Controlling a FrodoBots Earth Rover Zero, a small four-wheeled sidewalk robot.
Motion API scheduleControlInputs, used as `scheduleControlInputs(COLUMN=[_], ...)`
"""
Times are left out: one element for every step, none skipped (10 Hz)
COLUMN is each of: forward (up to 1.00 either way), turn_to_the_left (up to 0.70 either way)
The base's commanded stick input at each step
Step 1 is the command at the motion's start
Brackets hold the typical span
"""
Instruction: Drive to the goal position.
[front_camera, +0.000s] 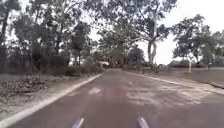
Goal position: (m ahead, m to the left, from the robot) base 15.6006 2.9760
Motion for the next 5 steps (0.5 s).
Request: scheduleControlInputs(forward=[0.6,0.6,0.6,0.6,0.6], turn_to_the_left=[0.0,0.0,0.0,0.0,0.0])
